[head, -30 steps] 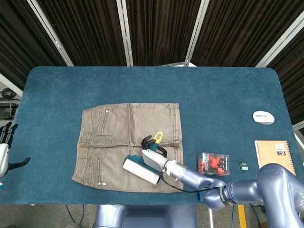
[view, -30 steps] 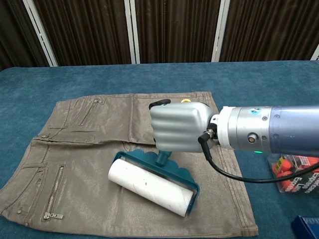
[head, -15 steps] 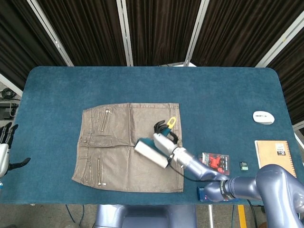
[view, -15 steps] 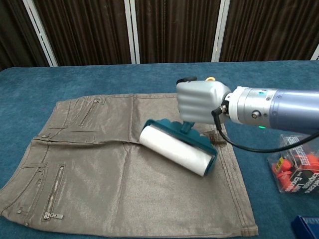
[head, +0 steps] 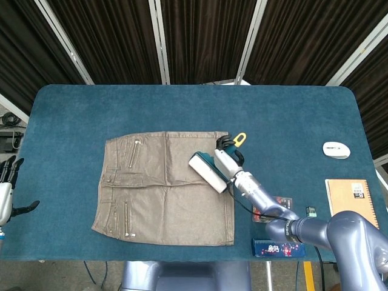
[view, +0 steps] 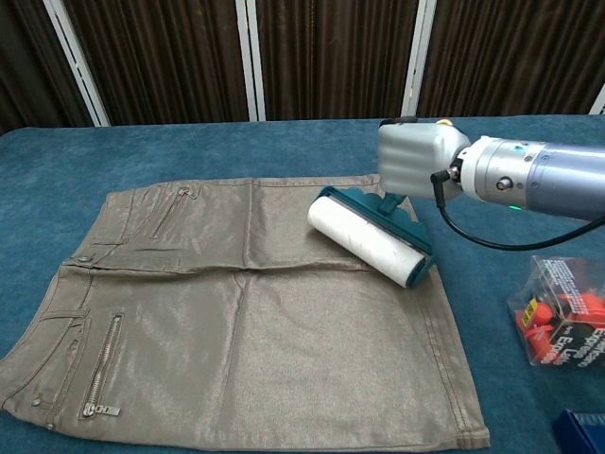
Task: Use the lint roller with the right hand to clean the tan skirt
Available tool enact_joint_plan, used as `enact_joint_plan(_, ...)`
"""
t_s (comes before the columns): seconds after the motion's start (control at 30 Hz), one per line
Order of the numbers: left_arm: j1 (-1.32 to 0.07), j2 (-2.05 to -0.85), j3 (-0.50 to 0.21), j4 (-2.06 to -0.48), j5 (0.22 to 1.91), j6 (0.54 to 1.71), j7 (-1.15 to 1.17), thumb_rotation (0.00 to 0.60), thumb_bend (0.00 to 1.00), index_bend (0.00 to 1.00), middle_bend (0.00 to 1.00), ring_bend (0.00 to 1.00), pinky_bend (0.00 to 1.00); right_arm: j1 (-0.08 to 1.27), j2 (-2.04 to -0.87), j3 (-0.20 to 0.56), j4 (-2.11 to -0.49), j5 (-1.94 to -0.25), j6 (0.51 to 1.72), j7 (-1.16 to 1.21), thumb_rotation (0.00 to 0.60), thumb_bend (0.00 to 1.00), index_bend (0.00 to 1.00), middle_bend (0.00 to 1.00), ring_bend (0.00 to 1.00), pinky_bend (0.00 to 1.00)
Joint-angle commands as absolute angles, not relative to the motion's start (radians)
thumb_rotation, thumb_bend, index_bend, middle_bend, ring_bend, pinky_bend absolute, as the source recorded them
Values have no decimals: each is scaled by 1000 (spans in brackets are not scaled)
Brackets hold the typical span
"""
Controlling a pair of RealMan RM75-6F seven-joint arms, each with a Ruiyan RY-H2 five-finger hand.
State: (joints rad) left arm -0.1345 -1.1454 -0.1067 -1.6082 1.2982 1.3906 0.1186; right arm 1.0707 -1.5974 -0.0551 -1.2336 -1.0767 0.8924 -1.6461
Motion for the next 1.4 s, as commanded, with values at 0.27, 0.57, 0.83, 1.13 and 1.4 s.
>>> enact_joint_plan(0.27,-133,-1143,-105,-1610,1302,1394,115,600,0,0,0,0,0,1072,-1601,-103,-1423,-1123,938,-1730,600,801,595,601,541,431)
enact_joint_plan(0.57,-134,-1146,-105,-1602,1298,1391,116,600,0,0,0,0,0,1076,-1611,-141,-1549,-1150,948,-1792,600,800,597,601,541,432)
enact_joint_plan(0.83,-134,-1147,-105,-1601,1295,1389,118,600,0,0,0,0,0,1079,-1627,-142,-1570,-1137,956,-1810,600,800,597,601,541,432)
enact_joint_plan(1.13,-136,-1150,-103,-1598,1294,1384,121,600,0,0,0,0,0,1074,-1612,-118,-1453,-1087,973,-1793,600,801,597,601,541,432)
enact_joint_plan(1.4,-136,-1154,-101,-1601,1296,1387,131,600,0,0,0,0,0,1060,-1597,-88,-1275,-1026,962,-1724,600,799,597,601,541,432)
